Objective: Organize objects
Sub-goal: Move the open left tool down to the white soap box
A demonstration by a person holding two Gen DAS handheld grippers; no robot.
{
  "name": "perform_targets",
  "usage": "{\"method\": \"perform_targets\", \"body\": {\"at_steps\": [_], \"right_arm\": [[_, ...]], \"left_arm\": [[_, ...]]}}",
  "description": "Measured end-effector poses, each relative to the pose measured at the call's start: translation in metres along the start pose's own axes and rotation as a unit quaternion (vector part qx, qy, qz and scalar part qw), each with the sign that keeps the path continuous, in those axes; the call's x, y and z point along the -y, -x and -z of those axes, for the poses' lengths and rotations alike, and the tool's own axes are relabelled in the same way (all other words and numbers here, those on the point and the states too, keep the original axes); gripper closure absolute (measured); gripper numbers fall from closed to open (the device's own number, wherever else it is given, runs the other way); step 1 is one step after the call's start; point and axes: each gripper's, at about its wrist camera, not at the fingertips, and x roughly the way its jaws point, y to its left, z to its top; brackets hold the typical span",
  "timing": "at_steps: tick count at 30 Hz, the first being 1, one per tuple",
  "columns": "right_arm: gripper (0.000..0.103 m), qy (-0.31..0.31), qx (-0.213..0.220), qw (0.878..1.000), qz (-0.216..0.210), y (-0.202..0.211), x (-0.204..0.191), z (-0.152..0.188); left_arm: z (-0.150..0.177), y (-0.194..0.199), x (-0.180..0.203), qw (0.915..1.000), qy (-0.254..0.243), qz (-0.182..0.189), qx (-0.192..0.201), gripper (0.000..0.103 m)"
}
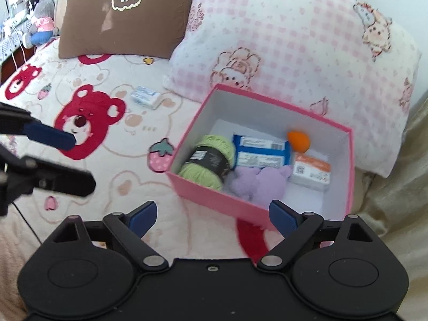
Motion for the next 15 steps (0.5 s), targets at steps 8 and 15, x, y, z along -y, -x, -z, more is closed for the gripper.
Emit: {"method": "perform_targets", "body": {"at_steps": [8, 15], "right_arm": [[0.01, 0.0, -0.002, 0.997, -0.081, 0.001, -0.029, 0.002], [0.01, 0.036, -0.013, 0.994, -0.104, 0.0, -0.059, -0.001]], "left_arm": [[0.014, 0.02, -0.017, 0.9993, -0.019, -0.031, 0.008, 0.001], [0.017, 0.032, -0.026, 0.998, -0.05, -0.035, 0.015, 0.001]]}}
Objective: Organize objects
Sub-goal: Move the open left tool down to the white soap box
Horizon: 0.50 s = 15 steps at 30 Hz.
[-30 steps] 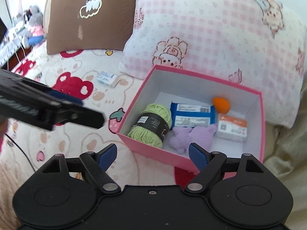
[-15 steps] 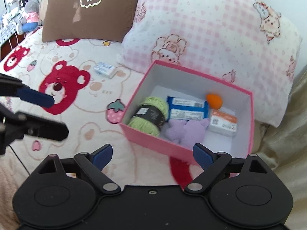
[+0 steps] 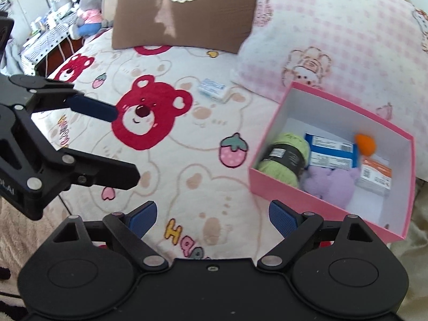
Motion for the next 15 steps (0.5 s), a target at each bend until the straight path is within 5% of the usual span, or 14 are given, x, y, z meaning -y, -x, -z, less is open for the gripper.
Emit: {"method": "perform_targets", "body": {"at_steps": [15], "right_arm": [[0.01, 0.058, 0.004, 0.997, -0.04, -0.026, -0.027, -0.036]], "left_arm": [[-0.007, -0.04, -0.083, 0.993, 0.114, -0.025, 0.017, 0.0]]}}
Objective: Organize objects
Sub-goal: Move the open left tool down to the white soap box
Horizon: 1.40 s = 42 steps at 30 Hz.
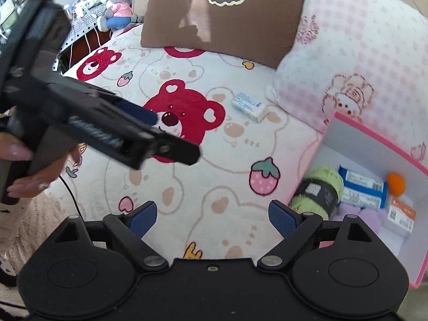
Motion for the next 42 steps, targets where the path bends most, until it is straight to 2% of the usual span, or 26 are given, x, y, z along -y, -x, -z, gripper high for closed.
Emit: {"method": "perform_targets", "body": {"at_steps": [7, 9, 11, 15, 17, 20, 23, 27, 31, 35, 37, 42], "right_arm": [[0.011, 0.017, 0.012, 1.0, -0.022, -0.022, 0.003, -0.015], [0.011, 0.02, 0.016, 0.999, -0.021, -0.028, 0.004, -0.022], [0.011, 0.023, 0.014, 0.999, -0.02, -0.035, 0.006, -0.028], [0.012, 0.025, 0.01, 1.0, -0.005, -0.053, 0.009, -0.039], [0.023, 0.034, 0.016, 0.999, 0.005, -0.063, 0.01, -0.043], [0.026, 0.042, 0.025, 0.999, 0.02, -0.079, 0.012, -0.044], [0.032, 0.022, 0.035, 0.999, 0.007, -0.096, 0.016, -0.047], [0.032, 0.009, 0.061, 0.998, 0.022, -0.115, 0.013, -0.048], [0.032, -0.008, 0.083, 0.996, 0.034, -0.134, 0.011, -0.044], [0.032, -0.031, 0.102, 0.994, 0.039, -0.157, 0.012, -0.048], [0.033, -0.025, 0.105, 0.993, 0.055, -0.169, 0.01, -0.051], [0.041, -0.008, 0.106, 0.99, 0.093, -0.195, 0.016, -0.051]], "left_arm": [[-0.004, -0.021, -0.009, 0.9987, -0.042, -0.021, 0.02, 0.0], [-0.006, -0.024, -0.01, 0.9958, -0.061, -0.054, 0.041, 0.0], [-0.009, -0.03, -0.016, 0.994, -0.065, -0.071, 0.052, 0.0], [-0.02, -0.044, -0.038, 0.9972, -0.026, -0.055, 0.043, 0.0], [-0.024, -0.051, -0.045, 0.998, -0.026, -0.044, 0.038, 0.0], [-0.029, -0.063, -0.054, 0.9977, -0.025, -0.05, 0.037, 0.002], [-0.032, -0.073, -0.066, 0.9975, -0.012, -0.055, 0.043, 0.002], [-0.027, -0.077, -0.08, 0.9969, -0.005, -0.045, 0.064, 0.002], [-0.023, -0.087, -0.096, 0.9977, 0.011, -0.018, 0.064, 0.003], [-0.023, -0.098, -0.102, 0.9961, -0.01, -0.044, 0.076, 0.006], [-0.022, -0.102, -0.104, 0.995, -0.027, -0.051, 0.082, 0.008], [-0.023, -0.114, -0.116, 0.9964, -0.023, -0.032, 0.075, 0.015]]}}
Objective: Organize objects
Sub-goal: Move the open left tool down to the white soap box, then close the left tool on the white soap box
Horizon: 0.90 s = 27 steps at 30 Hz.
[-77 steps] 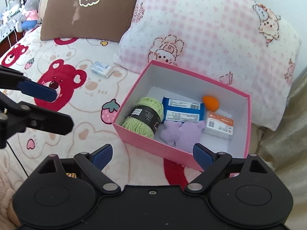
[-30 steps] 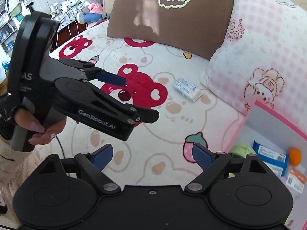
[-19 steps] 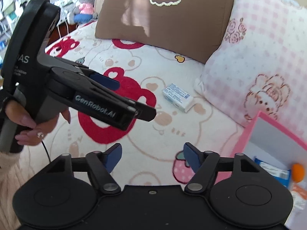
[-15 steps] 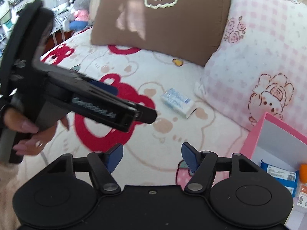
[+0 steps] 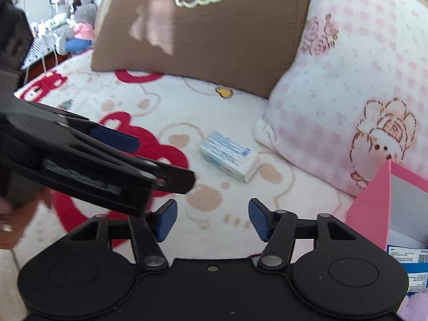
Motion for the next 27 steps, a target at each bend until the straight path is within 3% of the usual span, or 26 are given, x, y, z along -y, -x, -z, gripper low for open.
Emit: {"method": "perform_targets", "body": {"at_steps": [6, 10, 14, 21, 24, 26, 27], "right_arm": [[0.041, -0.063, 0.032, 0.997, 0.018, -0.023, 0.012, 0.008], [0.041, -0.076, -0.006, 0.997, 0.03, -0.056, 0.019, 0.01], [0.041, -0.098, -0.006, 0.994, 0.039, -0.075, 0.027, 0.014], [0.042, -0.044, 0.048, 0.996, 0.061, -0.083, 0.008, 0.009], [0.042, -0.056, 0.042, 0.996, 0.053, -0.087, 0.013, 0.002], [0.043, -0.05, 0.027, 0.996, 0.062, -0.09, 0.014, -0.003], [0.043, -0.046, 0.026, 0.996, 0.071, -0.09, 0.013, -0.005]], "left_arm": [[-0.008, -0.019, -0.01, 0.9998, -0.013, -0.001, 0.015, 0.017], [-0.01, -0.038, -0.019, 1.0, -0.002, -0.005, -0.002, 0.017], [-0.013, -0.059, -0.027, 0.9999, 0.014, -0.006, -0.002, 0.023], [-0.025, -0.074, -0.038, 0.9994, 0.029, -0.016, 0.003, 0.026], [-0.03, -0.076, -0.04, 0.9993, 0.032, -0.013, 0.011, 0.034], [-0.032, -0.077, -0.042, 0.999, 0.04, 0.003, 0.018, 0.045], [-0.032, -0.077, -0.042, 0.9988, 0.041, 0.01, 0.026, 0.046]]}}
